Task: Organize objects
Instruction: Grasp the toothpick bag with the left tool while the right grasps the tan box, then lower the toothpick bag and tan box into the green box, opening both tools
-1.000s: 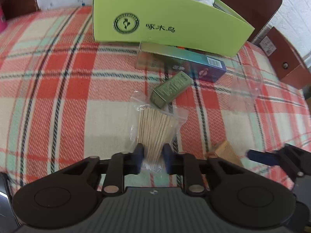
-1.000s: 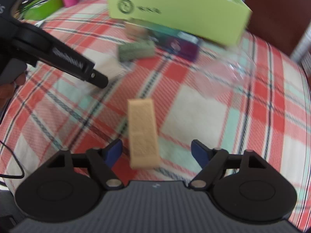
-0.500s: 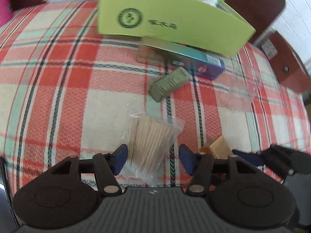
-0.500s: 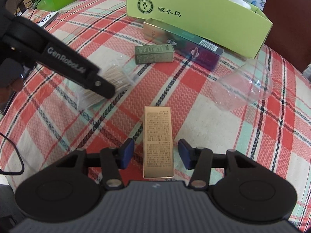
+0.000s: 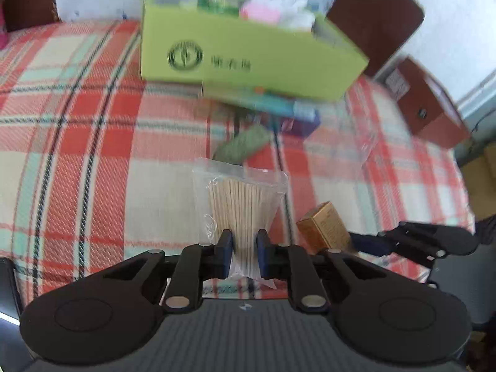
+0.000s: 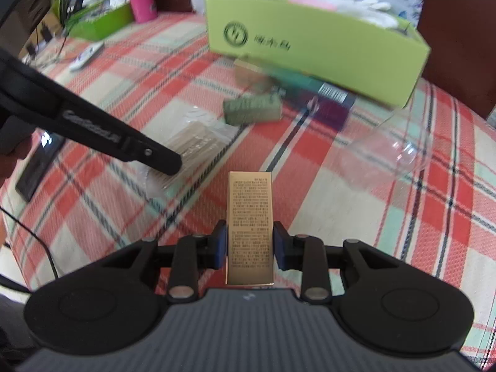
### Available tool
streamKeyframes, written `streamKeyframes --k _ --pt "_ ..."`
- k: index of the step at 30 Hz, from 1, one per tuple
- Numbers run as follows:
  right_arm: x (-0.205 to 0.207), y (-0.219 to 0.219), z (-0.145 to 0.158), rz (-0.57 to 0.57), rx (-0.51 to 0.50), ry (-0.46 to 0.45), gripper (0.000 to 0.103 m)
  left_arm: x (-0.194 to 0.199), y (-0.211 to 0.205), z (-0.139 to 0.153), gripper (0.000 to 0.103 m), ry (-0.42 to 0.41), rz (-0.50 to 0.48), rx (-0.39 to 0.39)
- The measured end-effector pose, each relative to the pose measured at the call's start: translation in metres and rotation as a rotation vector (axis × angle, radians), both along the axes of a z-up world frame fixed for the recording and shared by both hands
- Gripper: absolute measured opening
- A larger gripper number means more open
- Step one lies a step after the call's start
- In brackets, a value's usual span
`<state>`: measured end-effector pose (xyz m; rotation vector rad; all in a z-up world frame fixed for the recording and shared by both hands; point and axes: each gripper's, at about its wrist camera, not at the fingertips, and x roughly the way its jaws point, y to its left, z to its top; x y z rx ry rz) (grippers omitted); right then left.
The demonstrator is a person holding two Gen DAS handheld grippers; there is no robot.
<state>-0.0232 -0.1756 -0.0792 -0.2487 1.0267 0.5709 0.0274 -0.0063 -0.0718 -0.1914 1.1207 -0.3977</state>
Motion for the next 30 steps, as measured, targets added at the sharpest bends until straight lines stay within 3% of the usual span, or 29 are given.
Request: streamKeyframes --k 7,15,22,30 --pt "0.017 -0.017 0.030 -0.078 0.084 -0.056 0.030 0.010 0.013 0.051 0.016 -0.120 0.064 -0.059" --pt "0.048 -0.029 0.069 -0.144 0.166 -0.151 0.030 0.034 0.015 0.093 0.016 -0.232 0.088 -0.067" --pt "0.088 -0.035 0.099 -0.179 0.202 -0.247 0.030 0.069 0.011 0.113 0.016 -0.288 0.106 -0.069" --pt "0.145 -0.039 0.111 -0.212 0.197 -0.318 0.030 0.123 0.007 0.122 0.016 -0.325 0.120 -0.047"
